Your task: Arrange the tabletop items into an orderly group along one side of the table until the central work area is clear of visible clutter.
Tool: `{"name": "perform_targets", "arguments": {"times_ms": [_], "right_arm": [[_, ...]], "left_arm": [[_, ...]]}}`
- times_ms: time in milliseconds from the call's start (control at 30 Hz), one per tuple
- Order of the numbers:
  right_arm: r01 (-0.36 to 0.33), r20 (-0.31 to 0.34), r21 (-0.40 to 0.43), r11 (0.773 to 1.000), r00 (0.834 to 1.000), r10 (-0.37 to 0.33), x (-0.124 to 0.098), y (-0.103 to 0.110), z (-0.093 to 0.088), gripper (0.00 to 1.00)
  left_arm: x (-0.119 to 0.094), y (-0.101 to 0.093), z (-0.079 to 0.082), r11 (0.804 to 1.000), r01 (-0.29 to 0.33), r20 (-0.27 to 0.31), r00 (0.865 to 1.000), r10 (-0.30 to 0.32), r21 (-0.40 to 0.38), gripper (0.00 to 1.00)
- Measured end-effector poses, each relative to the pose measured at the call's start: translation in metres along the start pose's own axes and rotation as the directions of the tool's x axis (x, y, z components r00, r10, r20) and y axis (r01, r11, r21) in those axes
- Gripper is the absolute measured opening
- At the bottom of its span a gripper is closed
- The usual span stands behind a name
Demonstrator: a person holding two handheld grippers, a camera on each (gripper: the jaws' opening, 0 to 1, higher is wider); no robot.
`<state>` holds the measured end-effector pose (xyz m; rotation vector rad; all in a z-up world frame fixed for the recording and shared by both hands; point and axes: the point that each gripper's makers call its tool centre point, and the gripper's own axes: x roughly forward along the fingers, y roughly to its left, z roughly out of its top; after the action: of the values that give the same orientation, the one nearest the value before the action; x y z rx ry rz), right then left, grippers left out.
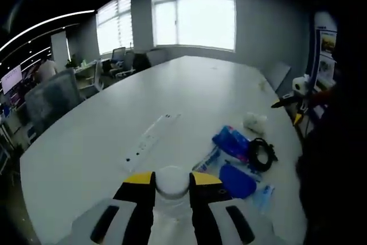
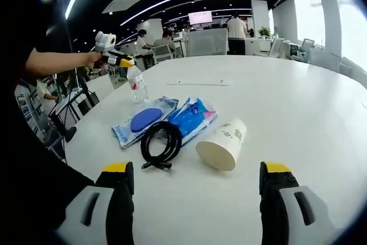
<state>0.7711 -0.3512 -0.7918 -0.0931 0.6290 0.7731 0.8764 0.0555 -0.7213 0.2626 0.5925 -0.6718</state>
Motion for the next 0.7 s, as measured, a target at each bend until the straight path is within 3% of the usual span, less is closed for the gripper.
{"name": "perform_targets", "arguments": {"times_ms": [67, 167, 400, 500, 700], "right_arm": [[0.000, 0.001, 0.000, 1.000, 1.000, 0.000, 0.000, 0.000, 0.000, 0.87], [0.000, 0.009, 0.001, 1.000, 1.000, 0.000, 0.001, 0.000, 0.003, 0.87], [0.001, 0.017, 0.005, 1.000, 1.000, -0.001, 0.001, 0.001, 0.002, 0.87], [-0.002, 0.025, 0.010, 1.000, 1.000, 0.001, 0.000, 0.001, 0.003, 0.87], [0.009, 0.062, 0.039, 0.999, 0.998, -0.011, -0.002, 0.000, 0.007, 0.86]], "left_arm": [[-0.001, 0.001, -0.001, 1.000, -0.001, 0.003, 1.000, 0.001, -0.004, 0.21], [0.000, -0.009, 0.005, 0.997, -0.005, 0.007, 1.000, 0.005, 0.081, 0.22], [-0.005, -0.017, 0.020, 0.992, -0.048, 0.046, 0.998, 0.043, 0.113, 0.27], [-0.009, -0.022, 0.027, 0.995, -0.044, 0.062, 0.997, 0.039, 0.084, 0.35], [-0.020, -0.030, 0.024, 0.998, -0.055, 0.054, 0.997, 0.053, 0.042, 0.35]]}}
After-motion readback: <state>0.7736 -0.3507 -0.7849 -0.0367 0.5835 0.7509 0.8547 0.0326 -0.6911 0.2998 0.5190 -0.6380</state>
